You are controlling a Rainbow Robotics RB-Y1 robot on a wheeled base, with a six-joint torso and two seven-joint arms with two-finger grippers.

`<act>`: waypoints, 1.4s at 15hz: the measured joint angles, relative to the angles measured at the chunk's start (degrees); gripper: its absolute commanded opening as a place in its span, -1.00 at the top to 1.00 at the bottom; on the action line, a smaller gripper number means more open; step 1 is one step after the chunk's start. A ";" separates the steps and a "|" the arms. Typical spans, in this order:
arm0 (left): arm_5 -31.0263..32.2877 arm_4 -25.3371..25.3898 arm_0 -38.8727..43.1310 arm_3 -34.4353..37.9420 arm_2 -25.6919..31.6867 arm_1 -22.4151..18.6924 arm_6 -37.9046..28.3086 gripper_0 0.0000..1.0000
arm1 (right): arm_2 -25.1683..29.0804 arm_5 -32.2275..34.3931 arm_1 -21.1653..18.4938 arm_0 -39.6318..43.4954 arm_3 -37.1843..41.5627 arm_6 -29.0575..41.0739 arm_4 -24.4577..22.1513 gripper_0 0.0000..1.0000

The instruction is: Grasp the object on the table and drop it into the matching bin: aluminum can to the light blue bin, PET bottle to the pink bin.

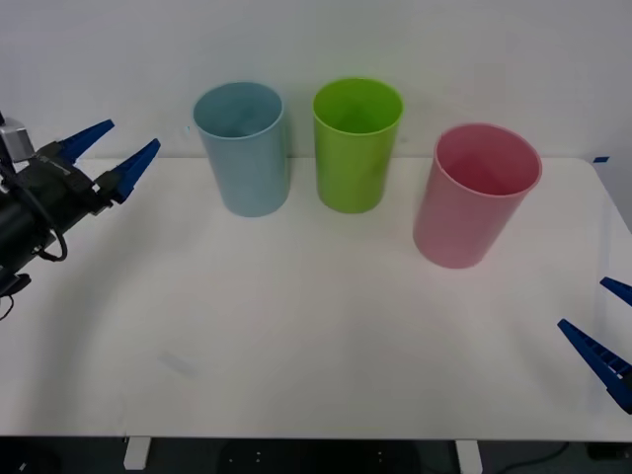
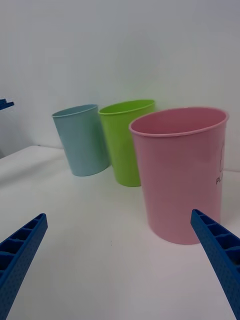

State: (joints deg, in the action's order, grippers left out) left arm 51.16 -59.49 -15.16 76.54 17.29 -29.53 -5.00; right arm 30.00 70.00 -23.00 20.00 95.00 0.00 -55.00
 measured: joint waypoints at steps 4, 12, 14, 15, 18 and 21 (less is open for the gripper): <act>5.05 0.52 7.22 3.15 5.35 -0.71 3.65 -1.00 | 0.00 0.00 0.00 0.00 0.00 0.00 0.00 -1.00; 12.53 2.16 18.75 7.19 12.10 -0.73 11.50 -1.00 | 0.00 0.00 0.00 0.00 0.00 0.01 0.00 -1.00; 12.60 2.70 22.00 10.14 12.94 -0.79 10.83 -1.00 | 0.00 0.00 0.00 0.00 0.00 0.01 0.00 -1.00; 12.57 3.03 23.65 11.62 13.30 -0.79 10.39 -1.00 | 0.00 0.00 0.00 0.00 0.00 0.00 0.00 -1.00; 12.48 3.48 28.00 15.42 14.80 -0.80 8.99 -1.00 | 0.00 0.00 0.00 0.00 0.00 0.00 0.00 -1.00; 11.87 4.82 31.78 18.73 15.25 -0.80 8.07 -1.00 | 0.00 0.00 0.00 0.00 0.00 0.00 0.00 -1.00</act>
State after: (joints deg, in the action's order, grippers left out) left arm 63.03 -54.68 16.62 95.27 32.54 -30.32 3.07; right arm 30.00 70.00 -23.00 20.00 95.00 0.00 -55.00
